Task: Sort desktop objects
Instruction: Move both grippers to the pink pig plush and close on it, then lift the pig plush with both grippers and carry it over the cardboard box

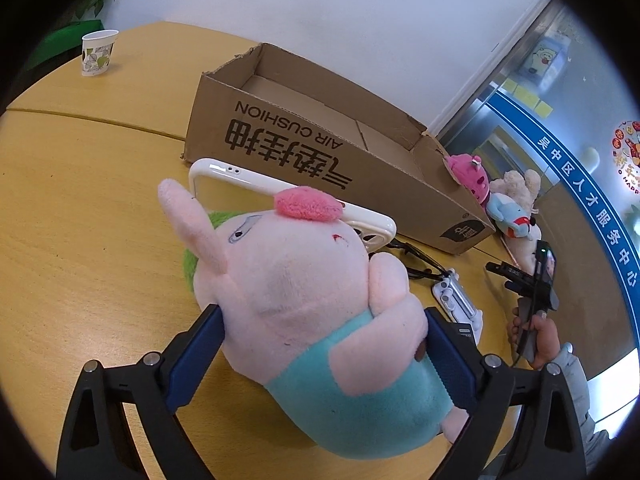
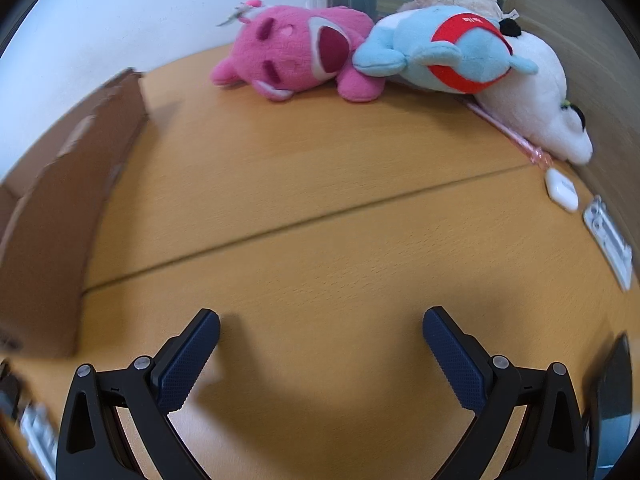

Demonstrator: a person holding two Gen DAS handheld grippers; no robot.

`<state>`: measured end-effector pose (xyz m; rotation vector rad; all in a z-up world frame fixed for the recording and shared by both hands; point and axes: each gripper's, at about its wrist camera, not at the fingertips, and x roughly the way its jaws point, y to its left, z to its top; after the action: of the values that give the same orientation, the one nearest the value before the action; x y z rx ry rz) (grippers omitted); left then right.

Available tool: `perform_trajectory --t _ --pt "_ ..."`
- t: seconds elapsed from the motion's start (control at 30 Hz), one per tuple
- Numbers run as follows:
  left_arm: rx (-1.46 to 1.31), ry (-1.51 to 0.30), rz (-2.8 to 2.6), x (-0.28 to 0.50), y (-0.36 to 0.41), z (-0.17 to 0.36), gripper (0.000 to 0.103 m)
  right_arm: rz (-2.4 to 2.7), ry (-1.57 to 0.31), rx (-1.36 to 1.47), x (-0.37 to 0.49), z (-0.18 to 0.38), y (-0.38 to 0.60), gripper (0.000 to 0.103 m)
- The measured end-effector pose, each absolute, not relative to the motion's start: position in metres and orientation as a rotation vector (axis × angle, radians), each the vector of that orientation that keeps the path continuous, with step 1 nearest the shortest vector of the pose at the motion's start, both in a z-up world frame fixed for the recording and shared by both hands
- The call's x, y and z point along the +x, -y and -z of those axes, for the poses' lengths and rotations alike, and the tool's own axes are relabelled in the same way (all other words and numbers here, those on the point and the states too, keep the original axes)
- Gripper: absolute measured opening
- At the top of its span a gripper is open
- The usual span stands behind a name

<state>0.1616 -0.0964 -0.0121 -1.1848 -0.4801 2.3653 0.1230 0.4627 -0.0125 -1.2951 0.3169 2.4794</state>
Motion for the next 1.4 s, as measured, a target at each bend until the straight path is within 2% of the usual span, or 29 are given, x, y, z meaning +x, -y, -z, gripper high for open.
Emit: perform_trajectory --t 0.1,0.23,0.4,0.53,0.67,0.77,0.8,0.9,1.03,1.07,1.17,1.23,1.27,1.3,1.33,1.4 --pt "-1.174 0.459 -2.359 0.165 0.095 0.010 0.091 -2.604 -0.263 -1.222 0.157 -0.013 -0.436 0.103" --pt "-1.165 0.446 -2.325 0.174 0.089 0.010 0.088 -2.905 -0.131 -1.122 0.214 -0.074 -0.368 0.103" --pt "-1.159 0.448 -2.303 0.185 0.086 0.009 0.088 -3.321 -0.058 -1.135 0.259 -0.117 -0.265 0.103" --pt "-1.151 0.488 -2.303 0.192 0.095 0.008 0.084 -3.458 -0.102 -1.439 0.264 -0.097 -0.187 0.103" --pt "-1.143 0.506 -2.296 0.195 0.099 0.009 0.082 -3.462 0.051 -1.687 0.271 -0.063 -0.122 0.099" --pt "-1.143 0.504 -2.290 0.193 0.098 0.010 0.081 -3.449 0.057 -1.736 0.268 -0.051 -0.095 0.094" --pt "-1.145 0.497 -2.291 0.192 0.096 0.009 0.080 -3.423 0.063 -1.762 0.269 -0.046 -0.090 0.084" --pt "-1.146 0.493 -2.287 0.192 0.095 0.009 0.077 -3.400 -0.010 -1.823 0.262 -0.034 -0.086 0.083" --pt "-1.141 0.476 -2.298 0.197 0.093 0.000 0.063 -3.405 0.056 -1.800 0.266 -0.040 -0.079 0.075" --pt "-1.134 0.460 -2.308 0.198 0.091 -0.004 0.063 -3.409 0.062 -1.790 0.265 -0.043 -0.079 0.075" --pt "-1.119 0.431 -2.327 0.197 0.092 -0.014 0.063 -3.431 0.050 -1.748 0.265 -0.049 -0.076 0.077" --pt "-1.172 0.459 -2.323 0.188 0.097 -0.009 0.064 -3.430 -0.038 -1.784 0.261 -0.047 -0.079 0.086" --pt "-1.203 0.469 -2.313 0.182 0.099 -0.003 0.070 -3.417 -0.072 -1.822 0.258 -0.044 -0.078 0.087" --pt "-1.222 0.496 -2.292 0.178 0.100 0.002 0.083 -3.396 -0.112 -1.866 0.254 -0.039 -0.079 0.088" --pt "-1.251 0.520 -2.276 0.174 0.103 0.008 0.091 -3.376 -0.137 -1.891 0.252 -0.035 -0.079 0.090" --pt "-1.290 0.546 -2.226 0.169 0.102 0.017 0.093 -3.355 -0.151 -1.934 0.249 -0.028 -0.080 0.090"
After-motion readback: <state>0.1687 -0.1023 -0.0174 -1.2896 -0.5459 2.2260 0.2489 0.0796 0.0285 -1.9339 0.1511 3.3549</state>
